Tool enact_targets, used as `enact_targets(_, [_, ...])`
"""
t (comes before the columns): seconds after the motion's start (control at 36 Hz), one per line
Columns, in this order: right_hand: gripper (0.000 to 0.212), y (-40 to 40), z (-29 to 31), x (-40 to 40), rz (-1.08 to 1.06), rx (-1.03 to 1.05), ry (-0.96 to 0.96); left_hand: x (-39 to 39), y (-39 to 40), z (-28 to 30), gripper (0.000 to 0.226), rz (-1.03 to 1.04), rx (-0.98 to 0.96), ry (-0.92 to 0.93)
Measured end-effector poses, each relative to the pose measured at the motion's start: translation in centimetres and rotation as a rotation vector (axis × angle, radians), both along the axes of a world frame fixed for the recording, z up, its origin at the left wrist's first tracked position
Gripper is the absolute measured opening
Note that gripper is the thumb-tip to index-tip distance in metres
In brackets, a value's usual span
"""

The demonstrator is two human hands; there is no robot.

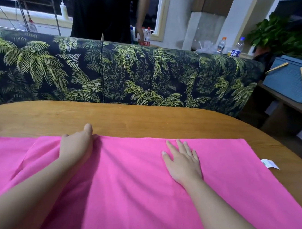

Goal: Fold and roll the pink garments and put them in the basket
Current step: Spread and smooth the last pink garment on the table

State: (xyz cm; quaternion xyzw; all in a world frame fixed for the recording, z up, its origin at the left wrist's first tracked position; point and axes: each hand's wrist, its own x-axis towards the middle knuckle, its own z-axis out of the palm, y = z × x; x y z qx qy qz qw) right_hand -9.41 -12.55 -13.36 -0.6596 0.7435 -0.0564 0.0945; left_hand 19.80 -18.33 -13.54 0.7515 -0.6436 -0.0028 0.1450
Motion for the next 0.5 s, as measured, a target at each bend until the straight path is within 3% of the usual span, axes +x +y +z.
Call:
enact_targets(0.08, [0.058, 0.0, 0.0, 0.1, -0.007, 0.010, 0.014, -0.6, 0.2, 0.3, 0.025, 0.028, 0.006, -0.074])
enact_targets(0.19, [0.057, -0.2, 0.5, 0.4, -0.031, 0.078, 0.036, 0.3, -0.8, 0.7, 0.035, 0.044, 0.113, 0.046])
enact_targets(0.31, [0.054, -0.5, 1.0, 2.0, -0.041, 0.059, 0.069, 3.2, 0.1, 2.2, 0.043, 0.028, 0.029, 0.109])
enact_targets(0.39, [0.053, -0.7, 1.2, 4.8, 0.089, -0.055, 0.013, 6.3, 1.3, 2.8, 0.041, 0.095, 0.024, 0.150])
enact_targets(0.5, [0.050, -1.2, 1.3, 10.2, 0.303, -0.098, -0.164, 9.5, 3.1, 2.5, 0.046, 0.116, 0.088, 0.399])
